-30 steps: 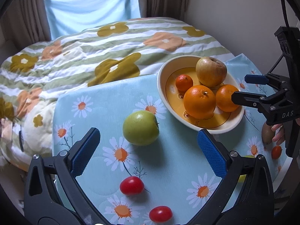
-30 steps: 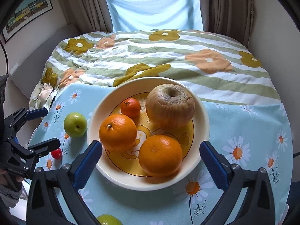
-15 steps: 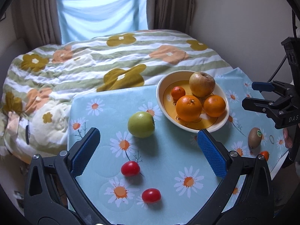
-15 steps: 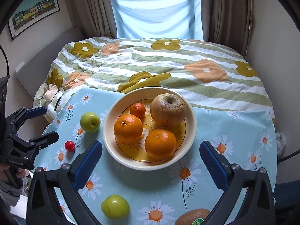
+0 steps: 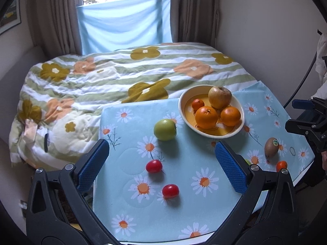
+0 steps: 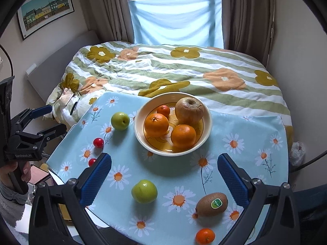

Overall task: Organize fruits
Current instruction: 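Close the left gripper on a red cherry tomato while the right grasps a large green apple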

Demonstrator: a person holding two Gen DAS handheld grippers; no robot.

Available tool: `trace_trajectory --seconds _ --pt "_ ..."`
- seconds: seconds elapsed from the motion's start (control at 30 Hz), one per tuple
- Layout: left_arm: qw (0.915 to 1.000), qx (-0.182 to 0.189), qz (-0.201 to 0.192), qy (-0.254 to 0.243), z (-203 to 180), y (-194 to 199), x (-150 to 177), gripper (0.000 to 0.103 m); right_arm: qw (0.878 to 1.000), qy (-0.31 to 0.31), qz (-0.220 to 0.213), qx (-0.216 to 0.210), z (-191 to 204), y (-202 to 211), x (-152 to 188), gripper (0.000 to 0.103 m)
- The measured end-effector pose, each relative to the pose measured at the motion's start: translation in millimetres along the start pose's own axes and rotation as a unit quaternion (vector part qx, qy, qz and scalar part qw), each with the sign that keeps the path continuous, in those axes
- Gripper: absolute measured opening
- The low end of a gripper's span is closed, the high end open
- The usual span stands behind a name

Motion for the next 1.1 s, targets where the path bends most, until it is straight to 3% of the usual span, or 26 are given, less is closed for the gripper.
trace_trajectory --seconds 0.3,0.63,0.73,0.9,1.07,1.1 --pt "0.9981 0.046 0.016 -0.036 17 -17 17 0.103 0.997 -0.067 -0.012 0.021 18 6 45 0.103" --pt "0.9882 0.113 0.05 -0.091 25 -63 42 0.1 0.985 -0.134 -0.02 0.11 45 -26 88 0.103" --pt "0.985 0.129 0.062 -0.098 24 -80 50 0.089 0.981 -0.148 -0.021 0.126 45 -36 95 0.103" --pt "0.9789 0.153 0.078 -0.111 18 -107 61 0.083 0.975 -0.152 -0.01 0.16 44 -55 100 0.103" --pt "0.9754 0.163 0.091 -0.117 14 -126 65 0.076 0.972 -0.17 -0.003 0.163 43 -70 104 0.103" --pt "0.9751 0.166 0.094 -0.114 14 -128 65 0.069 0.972 -0.172 0.0 0.162 43 -73 105 0.103"
Point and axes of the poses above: each gripper's, at about its wrist camera, not at the fingertips, and y roughly against the way its jaws point, z to its left, x to its underside, the point moved 3 cm from there along -y, roughly the way its jaws point, and after that the axes turned 10 degrees about -y, right-handed, at the moved point
